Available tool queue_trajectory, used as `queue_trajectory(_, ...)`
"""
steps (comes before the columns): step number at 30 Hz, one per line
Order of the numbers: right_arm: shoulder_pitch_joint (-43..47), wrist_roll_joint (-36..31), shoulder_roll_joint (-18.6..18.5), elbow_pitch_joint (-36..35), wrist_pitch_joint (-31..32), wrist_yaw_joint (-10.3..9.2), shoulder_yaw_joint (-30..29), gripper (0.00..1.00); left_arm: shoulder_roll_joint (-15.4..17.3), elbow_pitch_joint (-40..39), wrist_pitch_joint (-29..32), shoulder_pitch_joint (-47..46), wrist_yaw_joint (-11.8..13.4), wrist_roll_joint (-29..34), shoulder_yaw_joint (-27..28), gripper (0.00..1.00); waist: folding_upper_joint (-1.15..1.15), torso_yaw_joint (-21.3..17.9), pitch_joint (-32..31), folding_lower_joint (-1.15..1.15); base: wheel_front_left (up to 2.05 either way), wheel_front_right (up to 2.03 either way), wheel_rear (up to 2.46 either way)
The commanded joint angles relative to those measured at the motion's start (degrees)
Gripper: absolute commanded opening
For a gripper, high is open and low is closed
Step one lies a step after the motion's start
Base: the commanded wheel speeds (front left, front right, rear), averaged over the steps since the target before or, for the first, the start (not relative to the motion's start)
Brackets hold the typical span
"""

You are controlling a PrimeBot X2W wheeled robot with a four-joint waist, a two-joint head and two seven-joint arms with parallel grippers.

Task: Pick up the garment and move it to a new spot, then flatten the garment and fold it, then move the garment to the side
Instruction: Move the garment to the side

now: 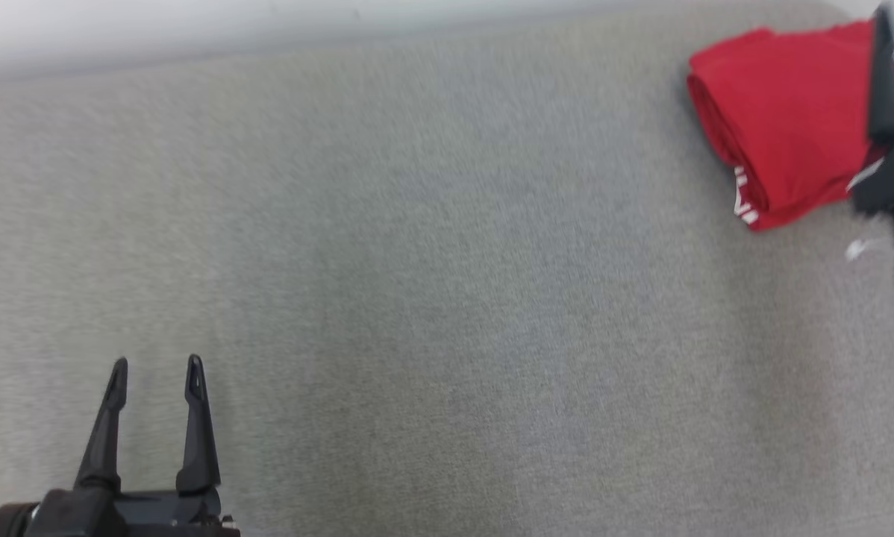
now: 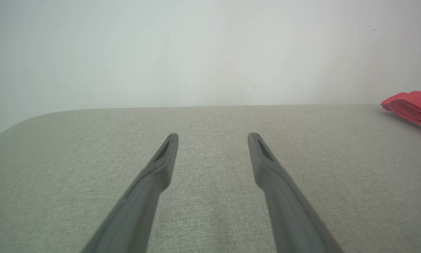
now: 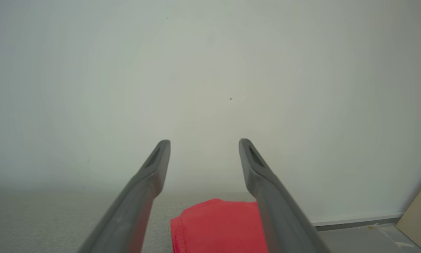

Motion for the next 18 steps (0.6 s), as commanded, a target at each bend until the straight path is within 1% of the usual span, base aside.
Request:
queue_trajectory(1, 4.4, -0.9, 1.4, -2.5, -0.2, -0.17, -1.3, 1.00, -0.5, 0.4, -0.2, 1.3, 0.1, -0.2, 0.2, 1.00, 0.01, 3.3, -6.0, 0.01, 0.00, 0.00, 0.00)
queue_trajectory(6, 14.9, -2.4, 4.8, -8.7, -0.2, -0.17, -3.8, 1.00, -1.3, 1.6, -0.2, 2.7, -0.2, -0.5, 0.0, 1.00, 0.01, 5.4, -9.4, 0.01, 0.00, 0.00, 0.00)
queue_trajectory(7, 14.9, -2.4, 4.8, -8.7, -0.2, -0.17, -3.8, 1.00, -1.3, 1.6, -0.2, 2.7, -0.2, -0.5, 0.0, 1.00, 0.01, 5.4, -9.4, 0.01, 0.00, 0.00, 0.00)
queue_trajectory(8, 16.9, -2.5, 5.5, -9.8, -0.1, -0.17, -4.3, 1.00, -1.4, 1.8, -0.2, 2.9, -0.2, -0.5, 0.0, 1.00, 0.01, 5.7, -9.9, 0.01, 0.00, 0.00, 0.00)
queue_trajectory(18, 34.3, -4.6, 12.1, -22.4, 3.2, -0.17, -8.1, 1.00, -2.0, 3.4, -0.2, 4.8, -0.8, -0.4, 0.8, 1.00, 0.01, 8.3, -13.8, 0.01, 0.00, 0.00, 0.00)
